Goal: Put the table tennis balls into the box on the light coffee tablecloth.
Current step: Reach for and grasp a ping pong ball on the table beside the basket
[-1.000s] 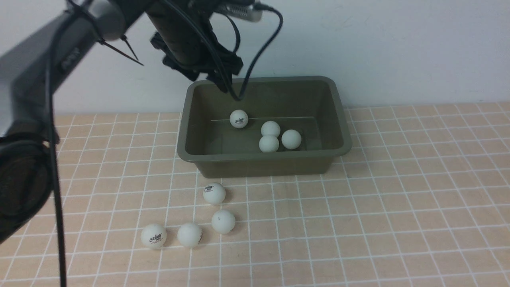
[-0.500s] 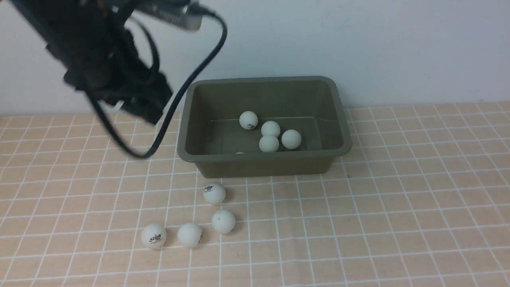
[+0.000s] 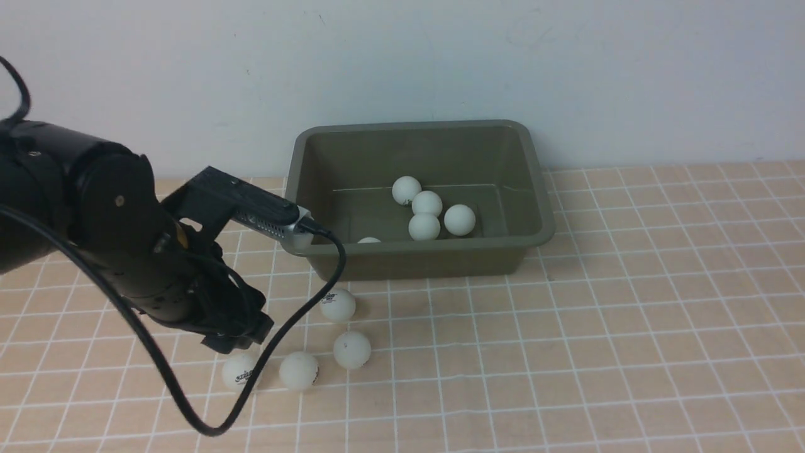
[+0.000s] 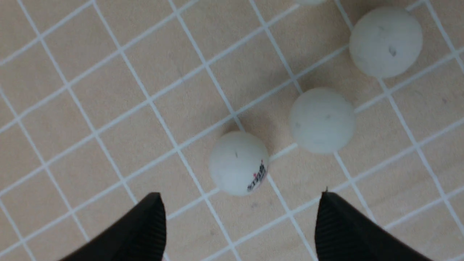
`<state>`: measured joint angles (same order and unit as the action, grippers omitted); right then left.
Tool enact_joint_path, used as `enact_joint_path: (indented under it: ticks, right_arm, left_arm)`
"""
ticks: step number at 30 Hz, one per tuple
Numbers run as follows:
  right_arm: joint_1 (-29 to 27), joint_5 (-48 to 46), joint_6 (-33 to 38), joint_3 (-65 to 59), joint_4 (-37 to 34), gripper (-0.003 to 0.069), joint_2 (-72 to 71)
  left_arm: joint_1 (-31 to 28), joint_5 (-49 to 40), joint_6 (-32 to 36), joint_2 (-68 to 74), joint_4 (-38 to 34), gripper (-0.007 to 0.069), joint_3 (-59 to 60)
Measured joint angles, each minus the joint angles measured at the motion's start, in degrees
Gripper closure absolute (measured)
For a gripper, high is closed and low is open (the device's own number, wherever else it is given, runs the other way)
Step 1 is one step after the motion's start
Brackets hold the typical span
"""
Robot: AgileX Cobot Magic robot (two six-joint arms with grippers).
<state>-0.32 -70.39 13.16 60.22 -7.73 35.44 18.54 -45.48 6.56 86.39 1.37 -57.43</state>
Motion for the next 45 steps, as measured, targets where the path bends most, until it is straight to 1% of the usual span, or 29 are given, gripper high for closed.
enact_joint_path:
  ticks: [2, 8, 10, 18, 29, 31, 33, 36, 37, 40, 45]
  right_arm:
    - [0.0, 0.0, 0.0, 0.0, -1.0, 0.0677, 0.0]
    - [0.0, -0.1, 0.4, 0.0, -1.6, 0.0677, 0.0]
    - [0.0, -0.4, 1.1, 0.0, -1.6, 0.0677, 0.0]
    - [0.0, -0.4, 1.6, 0.0, -2.5, 0.0677, 0.0]
    - [0.0, -0.5, 1.6, 0.0, -2.5, 0.0677, 0.0]
    - [0.0, -0.5, 1.6, 0.0, -2.5, 0.0677, 0.0]
    - [0.0, -0.5, 1.6, 0.0, -2.5, 0.0677, 0.0]
    - [0.0, -0.5, 1.6, 0.0, -2.5, 0.0677, 0.0]
    - [0.0, -0.5, 1.6, 0.0, -2.5, 0.0677, 0.0]
    - [0.0, -0.5, 1.6, 0.0, -2.5, 0.0677, 0.0]
    - [0.0, -0.6, 1.7, 0.0, -2.5, 0.0677, 0.0]
  left_arm:
    - [-0.5, 1.7, -0.4, 2.4, -0.3, 0.0166, 0.0]
    - [-3.9, 2.7, -0.8, 8.3, -2.9, 0.0166, 0.0]
    - [-4.9, 2.9, 0.2, 9.8, -4.4, 0.0166, 0.0]
    - [-5.6, 4.0, 4.2, 12.0, -10.2, 0.0166, 0.0]
    - [-5.6, 4.4, 5.2, 15.6, -11.0, 0.0166, 0.0]
    - [-5.6, 4.6, 5.2, 16.2, -11.1, 0.0179, 0.0]
    - [-5.6, 4.7, 4.8, 16.6, -11.1, 0.0211, 0.0]
    - [-5.6, 5.4, 3.4, 16.7, -9.8, 0.0302, 0.0]
    - [-5.6, 5.5, 2.8, 16.7, -9.0, 0.0313, 0.0]
    - [-5.6, 4.8, -0.9, 16.7, -4.5, 0.0312, -0.3]
    - [-5.6, -4.7, -7.5, 16.7, 2.4, 0.0312, -4.7]
